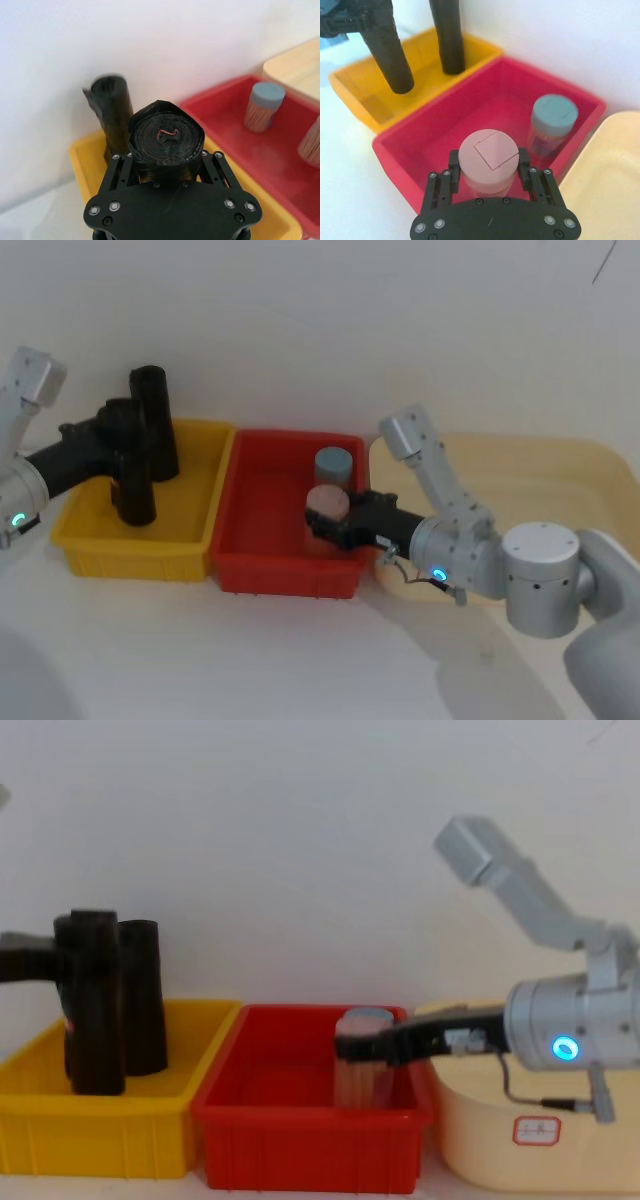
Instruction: Pick up the garbage bag with the one hand and transfer it to the other hand.
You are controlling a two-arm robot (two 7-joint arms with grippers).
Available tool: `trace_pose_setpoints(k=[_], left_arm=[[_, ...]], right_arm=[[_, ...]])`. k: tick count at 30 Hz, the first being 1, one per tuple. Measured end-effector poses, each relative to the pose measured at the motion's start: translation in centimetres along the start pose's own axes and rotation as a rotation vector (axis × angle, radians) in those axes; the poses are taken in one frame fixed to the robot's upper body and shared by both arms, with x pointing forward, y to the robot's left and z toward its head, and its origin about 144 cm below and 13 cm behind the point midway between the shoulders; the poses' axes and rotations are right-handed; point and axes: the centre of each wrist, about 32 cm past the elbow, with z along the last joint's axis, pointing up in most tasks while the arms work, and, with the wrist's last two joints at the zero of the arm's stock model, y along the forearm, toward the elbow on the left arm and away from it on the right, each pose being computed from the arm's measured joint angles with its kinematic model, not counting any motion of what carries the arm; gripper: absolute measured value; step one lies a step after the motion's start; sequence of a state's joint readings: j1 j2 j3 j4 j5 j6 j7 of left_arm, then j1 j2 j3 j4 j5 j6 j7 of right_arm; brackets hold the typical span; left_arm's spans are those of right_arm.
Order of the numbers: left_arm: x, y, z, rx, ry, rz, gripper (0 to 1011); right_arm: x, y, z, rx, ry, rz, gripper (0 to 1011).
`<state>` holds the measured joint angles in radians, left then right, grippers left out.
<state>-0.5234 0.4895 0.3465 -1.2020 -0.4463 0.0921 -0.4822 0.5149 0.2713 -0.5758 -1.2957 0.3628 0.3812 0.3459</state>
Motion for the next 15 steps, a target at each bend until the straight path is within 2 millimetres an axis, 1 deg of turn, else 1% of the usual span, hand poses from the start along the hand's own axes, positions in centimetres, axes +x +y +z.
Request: trace_pose_setpoints(k=[3,4,6,13,14,15], left_arm=[[-0.1,0.1,0.8,-0.027,-0.015,0.000,497],[-0.1,0.2,1.0,-0.035,-0.019,-0.001,497],[-0.2,0.2,1.6,-0.053,-0.027,-0.002,497],[-0.5,0.3,4.2,-0.144,-0.051,-0.013,497],[-0.5,0.1,5.0,-0.171,-0.053,-0.019,497],[-0.6,0.0,5.2,-0.179,-0.052,-0.023,497]], right_arm=[[0.1,-0.8,0.6,0.035,-0.005,-0.007,648],[0.1,-0.8,0.6,0.035,-0.005,-0.007,648],[0.2,-1.8,1.3,0.078,-0.009,-0.018,648],[0.6,-4.1,2.6,0.165,-0.012,-0.065,648],[0.7,-4.6,2.8,0.181,-0.012,-0.078,648],[0.9,-5.2,3.0,0.200,-0.012,-0.096,648]])
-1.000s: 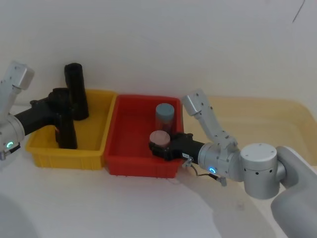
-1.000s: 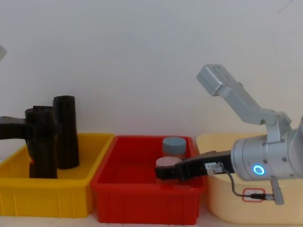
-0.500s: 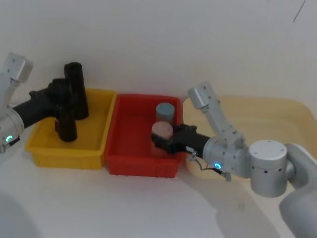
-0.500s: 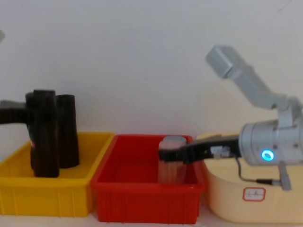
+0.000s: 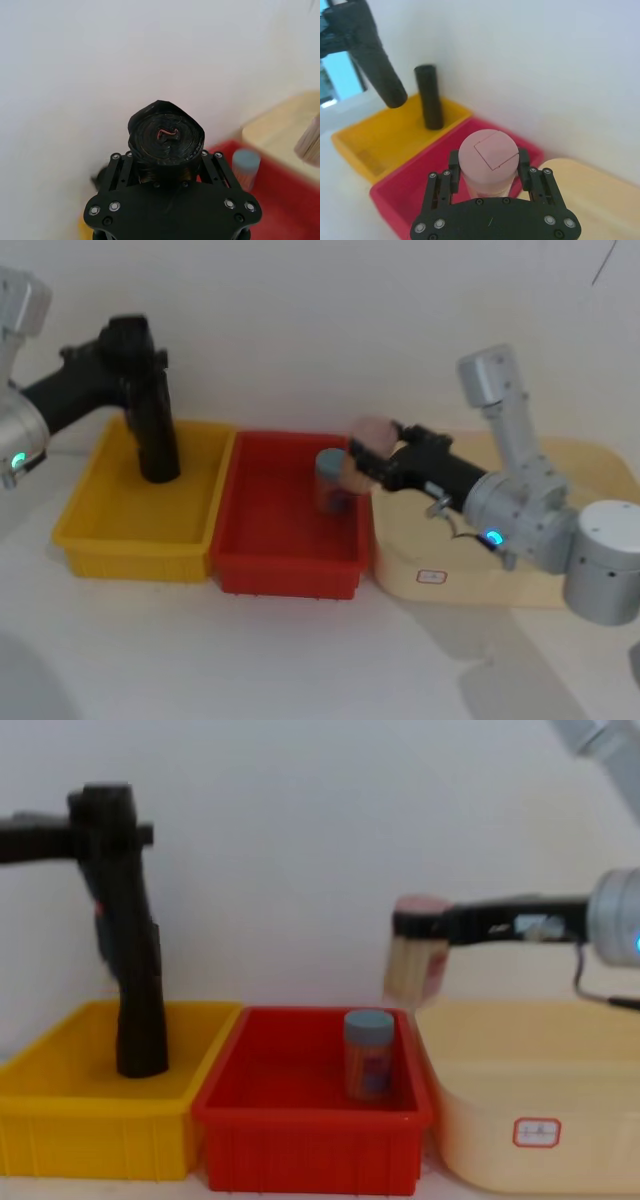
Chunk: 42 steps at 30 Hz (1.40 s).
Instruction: Pick up the garbage bag with the one hand and transfer it to the other hand.
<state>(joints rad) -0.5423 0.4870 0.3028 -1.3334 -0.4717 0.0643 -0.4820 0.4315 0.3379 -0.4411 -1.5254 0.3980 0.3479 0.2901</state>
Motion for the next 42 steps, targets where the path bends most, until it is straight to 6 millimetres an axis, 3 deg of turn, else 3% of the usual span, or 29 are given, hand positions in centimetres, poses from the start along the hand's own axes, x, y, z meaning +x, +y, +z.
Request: trace_pose_setpoints(k=[10,19,29,34,42], left_arm=[[-0.6,-3.6,3.0,-0.118,0.013,-0.091,497],[-1.7,-7.7,3.4,-0.125,0.037,-0.214,497],[-3.4,-12.4,3.0,-0.097,0.078,-0.368,497],[-4.2,-14.2,2.8,-0.088,0.095,-0.430,497],[-6.4,-18.6,2.3,-0.074,0.134,-0.582,497]], right_arm=[[1.2,-2.4,1.2,0.058,-0.002,-0.116,648],[2.5,-3.9,1.1,0.041,0.001,-0.241,648],[4.3,-4.5,-0.6,-0.044,0.026,-0.385,647],[5.4,-4.5,-1.9,-0.106,0.049,-0.452,648],[7.6,-4.1,-4.3,-0.212,0.096,-0.538,648]])
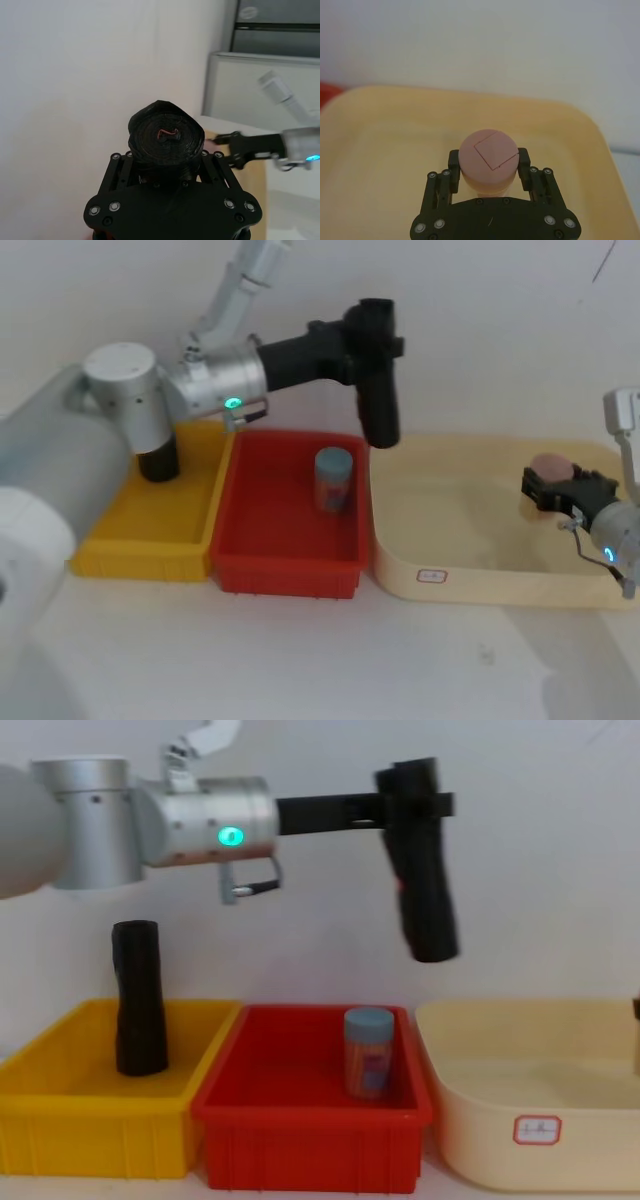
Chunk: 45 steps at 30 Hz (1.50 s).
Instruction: Pick up the garbage bag with the one hand and transfer it to the other hand.
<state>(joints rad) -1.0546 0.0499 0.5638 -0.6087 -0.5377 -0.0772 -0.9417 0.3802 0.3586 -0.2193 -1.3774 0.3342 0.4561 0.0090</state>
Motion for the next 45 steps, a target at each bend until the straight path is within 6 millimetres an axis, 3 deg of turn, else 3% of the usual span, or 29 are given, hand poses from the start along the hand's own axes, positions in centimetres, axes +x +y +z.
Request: trace_pose_setpoints(k=[7,14,26,45], left_arm=[[-0.1,-3.1,-0.5,-0.002,0.024,-0.091,497],[-0.3,-4.5,-0.6,0.006,0.028,-0.135,497],[-0.6,-5.3,-0.4,0.017,0.025,-0.167,497],[-0.7,-5.7,-0.2,0.024,0.021,-0.182,497]], right_arm=[[0.8,0.9,-1.0,-0.052,0.014,-0.039,811],[1.2,1.4,-1.6,-0.082,0.022,-0.060,1001],[1.2,0.7,-2.0,-0.059,0.011,-0.057,1000],[0.2,-4.7,-2.6,0.125,-0.073,0.081,1000]])
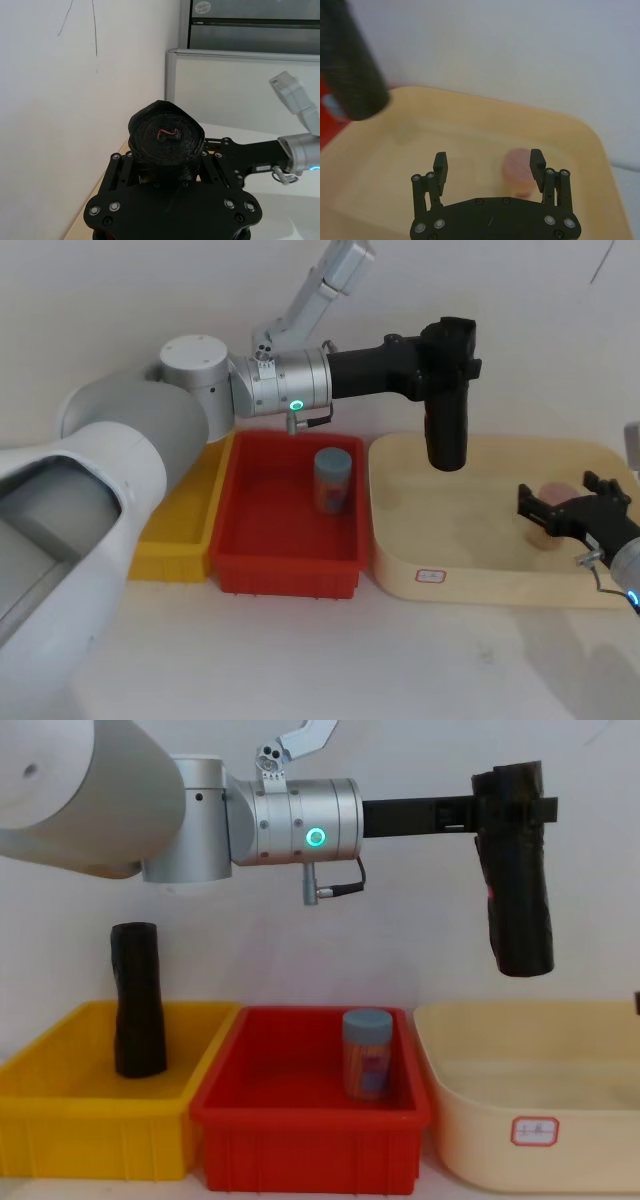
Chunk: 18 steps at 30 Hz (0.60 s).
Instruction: Pick up the garbage bag with the one hand and transfer it to the other hand.
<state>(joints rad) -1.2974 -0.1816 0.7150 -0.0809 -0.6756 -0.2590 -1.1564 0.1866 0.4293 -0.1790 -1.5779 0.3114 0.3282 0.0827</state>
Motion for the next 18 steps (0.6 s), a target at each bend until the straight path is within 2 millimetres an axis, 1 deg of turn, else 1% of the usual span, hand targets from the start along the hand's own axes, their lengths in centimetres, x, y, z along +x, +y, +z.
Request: trace_pose_setpoints(k=[6,11,18], left_arm=[[0.0,0.0,0.0,0.001,0.000,-0.001,497],[0.0,0.0,0.0,0.001,-0.001,-0.001,497],[0.0,-0.1,0.0,0.001,0.000,-0.002,497]], right_arm=[[-0.6,-0.3,0.7,0.006,-0.016,0.087,999],[-1.1,0.5,1.9,0.000,-0.022,0.163,1000],[-1.7,1.4,3.3,-0.001,-0.030,0.226,1000]])
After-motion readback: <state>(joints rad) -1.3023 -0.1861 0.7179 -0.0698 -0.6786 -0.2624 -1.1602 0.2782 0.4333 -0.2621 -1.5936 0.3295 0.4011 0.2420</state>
